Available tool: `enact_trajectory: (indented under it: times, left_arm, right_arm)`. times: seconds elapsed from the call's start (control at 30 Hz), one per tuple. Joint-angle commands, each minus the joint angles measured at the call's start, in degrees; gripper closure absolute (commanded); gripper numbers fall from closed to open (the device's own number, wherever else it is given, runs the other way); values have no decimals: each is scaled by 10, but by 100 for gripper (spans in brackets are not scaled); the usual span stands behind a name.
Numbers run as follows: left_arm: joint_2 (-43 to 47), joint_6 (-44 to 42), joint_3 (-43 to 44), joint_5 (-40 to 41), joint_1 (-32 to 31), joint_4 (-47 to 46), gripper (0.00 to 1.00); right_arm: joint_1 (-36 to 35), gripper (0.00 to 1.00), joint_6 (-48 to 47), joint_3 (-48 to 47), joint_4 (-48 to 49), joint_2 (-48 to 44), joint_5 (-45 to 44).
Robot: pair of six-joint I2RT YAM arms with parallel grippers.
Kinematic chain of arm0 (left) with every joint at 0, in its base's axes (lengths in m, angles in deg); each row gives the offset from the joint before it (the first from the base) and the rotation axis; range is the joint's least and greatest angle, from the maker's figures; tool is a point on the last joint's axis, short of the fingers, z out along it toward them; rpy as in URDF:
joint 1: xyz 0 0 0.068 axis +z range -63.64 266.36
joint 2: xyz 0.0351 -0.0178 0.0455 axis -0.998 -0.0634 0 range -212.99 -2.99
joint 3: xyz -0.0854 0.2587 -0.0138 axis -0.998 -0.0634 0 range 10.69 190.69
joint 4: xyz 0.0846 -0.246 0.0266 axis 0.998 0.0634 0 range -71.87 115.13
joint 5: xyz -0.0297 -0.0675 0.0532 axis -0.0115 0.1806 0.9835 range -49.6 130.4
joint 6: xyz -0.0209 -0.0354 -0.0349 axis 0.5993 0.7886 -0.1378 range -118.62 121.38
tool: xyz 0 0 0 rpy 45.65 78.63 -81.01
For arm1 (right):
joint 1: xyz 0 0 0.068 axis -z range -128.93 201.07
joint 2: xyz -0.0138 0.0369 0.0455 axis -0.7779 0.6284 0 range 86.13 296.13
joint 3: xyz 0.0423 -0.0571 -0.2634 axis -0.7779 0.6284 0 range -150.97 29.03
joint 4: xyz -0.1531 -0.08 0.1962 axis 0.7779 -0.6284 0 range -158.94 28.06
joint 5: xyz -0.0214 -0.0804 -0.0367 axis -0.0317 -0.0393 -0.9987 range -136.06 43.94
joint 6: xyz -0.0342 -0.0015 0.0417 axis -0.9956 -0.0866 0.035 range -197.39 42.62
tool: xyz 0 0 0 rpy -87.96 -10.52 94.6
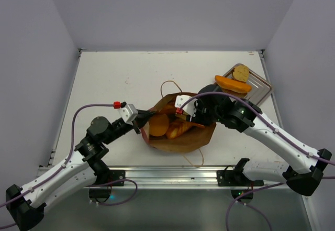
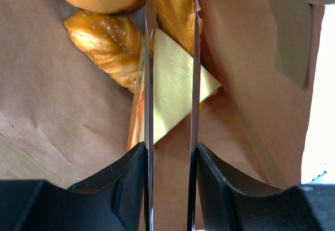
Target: Take the fake bread out of the paper bag
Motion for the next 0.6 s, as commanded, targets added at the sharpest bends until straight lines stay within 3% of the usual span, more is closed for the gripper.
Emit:
enact_trajectory:
  times: [0.0,0.43,0.57]
  left_arm:
    - [6,-3,20,10,-4,11,100]
    - [13,-6,30,11,-4,21,100]
    - [19,-8,27,18,-4,24,100]
  right_arm:
    - [-9,55,-8,-20,11,0,-11]
    - [-21,55,-25,8,42,31,-57]
    - [-26,59,-27,16,36,32,-46]
